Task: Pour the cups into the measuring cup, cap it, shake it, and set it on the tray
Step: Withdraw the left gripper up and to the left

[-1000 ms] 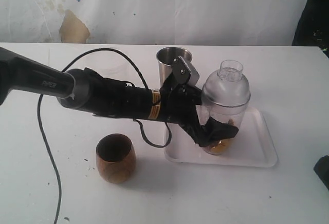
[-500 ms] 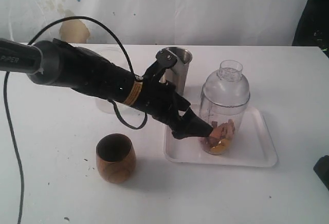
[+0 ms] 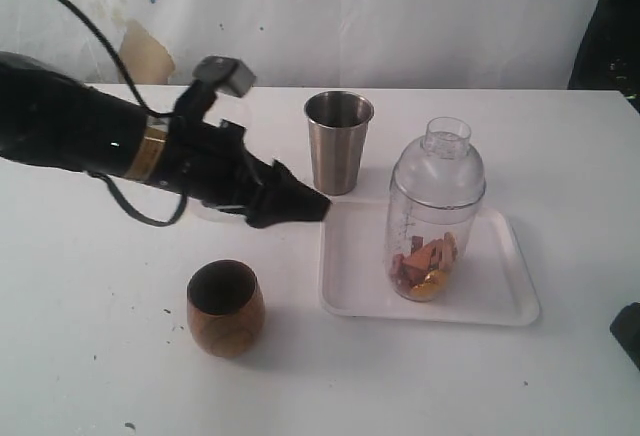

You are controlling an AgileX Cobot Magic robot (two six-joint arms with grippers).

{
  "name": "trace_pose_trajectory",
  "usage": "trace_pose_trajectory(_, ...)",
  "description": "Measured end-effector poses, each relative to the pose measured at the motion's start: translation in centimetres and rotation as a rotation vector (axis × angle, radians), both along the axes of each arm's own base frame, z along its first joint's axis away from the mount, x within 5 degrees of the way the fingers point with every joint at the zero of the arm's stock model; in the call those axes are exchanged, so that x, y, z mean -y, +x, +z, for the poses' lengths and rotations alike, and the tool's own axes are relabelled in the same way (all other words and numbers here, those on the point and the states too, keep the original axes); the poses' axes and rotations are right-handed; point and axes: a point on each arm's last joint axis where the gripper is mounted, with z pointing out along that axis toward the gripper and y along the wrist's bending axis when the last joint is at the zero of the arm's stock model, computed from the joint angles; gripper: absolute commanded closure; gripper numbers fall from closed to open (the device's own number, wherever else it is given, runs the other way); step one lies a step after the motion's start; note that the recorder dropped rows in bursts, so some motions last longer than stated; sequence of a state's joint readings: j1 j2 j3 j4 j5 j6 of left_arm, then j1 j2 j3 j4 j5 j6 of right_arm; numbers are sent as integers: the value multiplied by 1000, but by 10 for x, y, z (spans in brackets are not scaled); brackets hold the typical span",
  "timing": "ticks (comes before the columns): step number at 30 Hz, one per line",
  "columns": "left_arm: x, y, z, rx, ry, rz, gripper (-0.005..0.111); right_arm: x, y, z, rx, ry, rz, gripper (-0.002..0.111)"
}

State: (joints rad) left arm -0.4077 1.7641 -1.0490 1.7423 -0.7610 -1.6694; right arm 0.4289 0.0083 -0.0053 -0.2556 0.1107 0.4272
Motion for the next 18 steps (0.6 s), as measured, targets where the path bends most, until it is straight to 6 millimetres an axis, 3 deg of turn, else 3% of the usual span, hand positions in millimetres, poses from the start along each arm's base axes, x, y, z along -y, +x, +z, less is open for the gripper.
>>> trace_pose_trajectory(2,-19,-3,7,-36,-25,53,98,0,0,0,0,0,0,107)
trace_pose_trajectory(3,-29,-5,10,-55,-38,75,106,0,0,0,0,0,0,107)
trace_pose_trajectory(11,-74,-22,44,-61,-110,227,107,0,0,0,0,0,0,107)
trace_pose_trajectory(18,-117,-33,77,65,-113,540,107,0,0,0,-18,41,1,107)
